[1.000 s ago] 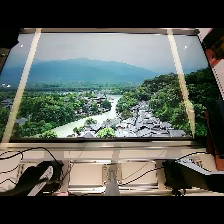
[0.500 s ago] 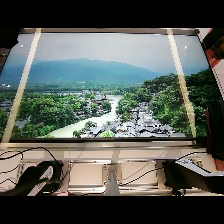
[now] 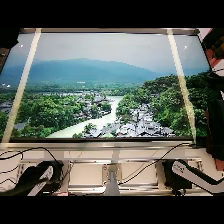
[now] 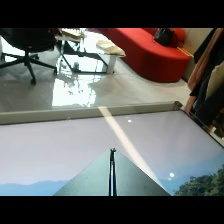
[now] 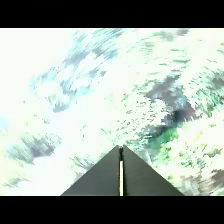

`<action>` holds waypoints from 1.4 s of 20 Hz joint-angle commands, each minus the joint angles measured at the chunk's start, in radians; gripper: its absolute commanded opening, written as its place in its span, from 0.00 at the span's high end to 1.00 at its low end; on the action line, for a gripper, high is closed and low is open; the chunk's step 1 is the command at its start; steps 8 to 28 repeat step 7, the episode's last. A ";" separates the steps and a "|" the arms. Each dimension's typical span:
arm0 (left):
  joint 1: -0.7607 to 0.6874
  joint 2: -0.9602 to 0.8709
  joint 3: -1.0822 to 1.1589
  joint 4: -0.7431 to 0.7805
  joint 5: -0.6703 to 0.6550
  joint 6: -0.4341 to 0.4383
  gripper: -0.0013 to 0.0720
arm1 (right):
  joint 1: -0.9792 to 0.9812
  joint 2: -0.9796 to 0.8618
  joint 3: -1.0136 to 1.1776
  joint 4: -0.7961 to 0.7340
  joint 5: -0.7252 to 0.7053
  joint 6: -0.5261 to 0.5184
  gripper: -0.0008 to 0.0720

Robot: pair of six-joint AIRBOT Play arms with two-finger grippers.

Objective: Fold the clothes and pants, and hang the long-sleeved shirts on hangers.

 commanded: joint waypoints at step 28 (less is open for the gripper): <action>0.001 0.001 0.000 0.000 0.000 0.000 0.96 | 0.195 0.001 0.001 -0.166 -0.013 -0.029 0.92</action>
